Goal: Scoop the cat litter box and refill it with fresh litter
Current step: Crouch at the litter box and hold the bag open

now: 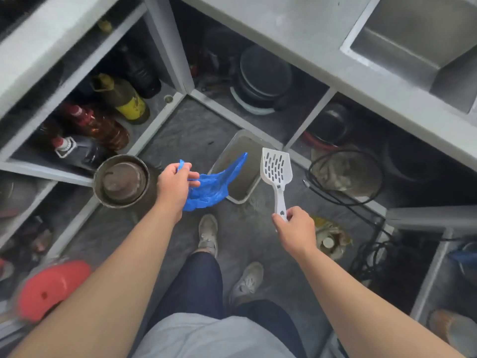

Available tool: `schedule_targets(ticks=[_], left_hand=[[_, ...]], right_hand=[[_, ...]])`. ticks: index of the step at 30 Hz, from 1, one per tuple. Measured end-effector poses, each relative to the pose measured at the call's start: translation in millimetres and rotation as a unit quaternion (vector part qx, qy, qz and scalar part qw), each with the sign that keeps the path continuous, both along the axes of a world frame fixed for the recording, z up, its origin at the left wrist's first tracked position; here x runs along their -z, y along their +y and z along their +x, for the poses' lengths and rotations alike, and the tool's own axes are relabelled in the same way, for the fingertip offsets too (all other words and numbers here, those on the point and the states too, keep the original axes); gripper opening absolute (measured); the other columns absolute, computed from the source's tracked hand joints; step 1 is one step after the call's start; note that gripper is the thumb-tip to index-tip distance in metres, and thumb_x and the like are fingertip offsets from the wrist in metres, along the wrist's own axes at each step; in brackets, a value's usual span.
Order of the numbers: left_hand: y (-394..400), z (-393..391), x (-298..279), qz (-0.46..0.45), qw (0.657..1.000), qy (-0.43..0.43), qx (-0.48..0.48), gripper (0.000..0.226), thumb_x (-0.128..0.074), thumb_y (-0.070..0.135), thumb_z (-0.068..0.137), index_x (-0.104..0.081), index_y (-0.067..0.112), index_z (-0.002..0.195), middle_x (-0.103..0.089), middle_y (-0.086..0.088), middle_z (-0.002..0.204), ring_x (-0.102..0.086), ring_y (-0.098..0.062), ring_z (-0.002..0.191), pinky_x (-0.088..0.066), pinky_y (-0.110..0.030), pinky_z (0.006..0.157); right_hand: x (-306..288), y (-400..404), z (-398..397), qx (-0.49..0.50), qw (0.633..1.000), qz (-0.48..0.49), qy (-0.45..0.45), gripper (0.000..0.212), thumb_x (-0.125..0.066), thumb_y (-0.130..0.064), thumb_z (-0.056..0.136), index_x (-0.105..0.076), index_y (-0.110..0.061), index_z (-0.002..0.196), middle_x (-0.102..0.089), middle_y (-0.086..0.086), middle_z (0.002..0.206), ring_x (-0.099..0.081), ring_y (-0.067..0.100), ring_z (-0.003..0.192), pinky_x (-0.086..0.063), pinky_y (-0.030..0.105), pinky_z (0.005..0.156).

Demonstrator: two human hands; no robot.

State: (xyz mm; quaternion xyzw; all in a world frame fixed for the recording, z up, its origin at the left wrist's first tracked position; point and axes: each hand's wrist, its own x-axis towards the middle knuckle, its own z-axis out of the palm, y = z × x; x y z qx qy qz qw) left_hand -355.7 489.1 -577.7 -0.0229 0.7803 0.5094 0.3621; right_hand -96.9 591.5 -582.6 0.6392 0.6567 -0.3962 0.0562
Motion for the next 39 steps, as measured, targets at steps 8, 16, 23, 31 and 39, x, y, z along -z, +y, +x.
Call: schedule_targets(ticks=[8, 16, 23, 31, 39], left_hand=[[-16.6, -4.7, 55.8, -0.011, 0.998, -0.001, -0.056, 0.012, -0.050, 0.024, 0.098, -0.059, 0.018, 0.093, -0.068, -0.006, 0.080, -0.063, -0.019, 0.056, -0.049, -0.031, 0.062], [-30.6, -15.6, 159.5, -0.022, 0.999, 0.003, -0.047, 0.012, -0.051, 0.024, 0.097, -0.061, 0.017, 0.095, -0.068, -0.002, 0.074, -0.062, -0.019, 0.051, -0.049, -0.031, 0.062], [-39.7, -15.0, 254.1, -0.005, 0.996, 0.036, -0.080, 0.012, -0.052, 0.027, 0.096, -0.061, 0.019, 0.094, -0.070, -0.003, 0.077, -0.056, -0.019, 0.047, -0.047, -0.029, 0.057], [-27.8, -22.3, 345.9, -0.002, 0.997, 0.062, -0.047, 0.015, -0.054, 0.028, 0.095, -0.063, 0.016, 0.099, -0.071, 0.000, 0.076, -0.055, -0.018, 0.046, -0.047, -0.030, 0.062], [2.2, -54.2, 377.6, 0.015, 0.993, 0.084, 0.078, 0.013, -0.049, 0.026, 0.093, -0.062, 0.022, 0.093, -0.074, -0.002, 0.080, -0.054, -0.015, 0.047, -0.038, -0.027, 0.045]], right_hand=[[51.2, -8.9, -11.6, 0.014, 0.999, -0.010, -0.034, 0.025, -0.063, -0.039, 0.086, -0.054, -0.016, 0.080, -0.063, 0.002, 0.087, -0.058, 0.019, 0.073, -0.045, 0.035, 0.059], [154.4, 7.2, -43.8, 0.031, 0.997, -0.001, -0.069, 0.025, -0.064, -0.036, 0.085, -0.058, -0.012, 0.085, -0.066, 0.005, 0.085, -0.057, 0.026, 0.080, -0.038, 0.033, 0.063], [276.5, 31.5, -73.9, -0.011, 0.997, 0.029, -0.072, 0.028, -0.065, -0.035, 0.082, -0.065, -0.008, 0.088, -0.058, 0.002, 0.074, -0.055, 0.028, 0.078, -0.037, 0.031, 0.064], [422.3, 54.1, -95.1, -0.049, 0.997, 0.030, -0.048, 0.024, -0.066, -0.034, 0.084, -0.061, -0.012, 0.091, -0.058, 0.001, 0.073, -0.053, 0.018, 0.059, -0.034, 0.024, 0.049], [517.1, 78.7, -123.4, -0.045, 0.996, 0.048, -0.058, 0.037, -0.065, -0.043, 0.083, -0.066, -0.010, 0.101, -0.068, 0.009, 0.099, -0.068, 0.029, 0.088, -0.054, 0.030, 0.065]])
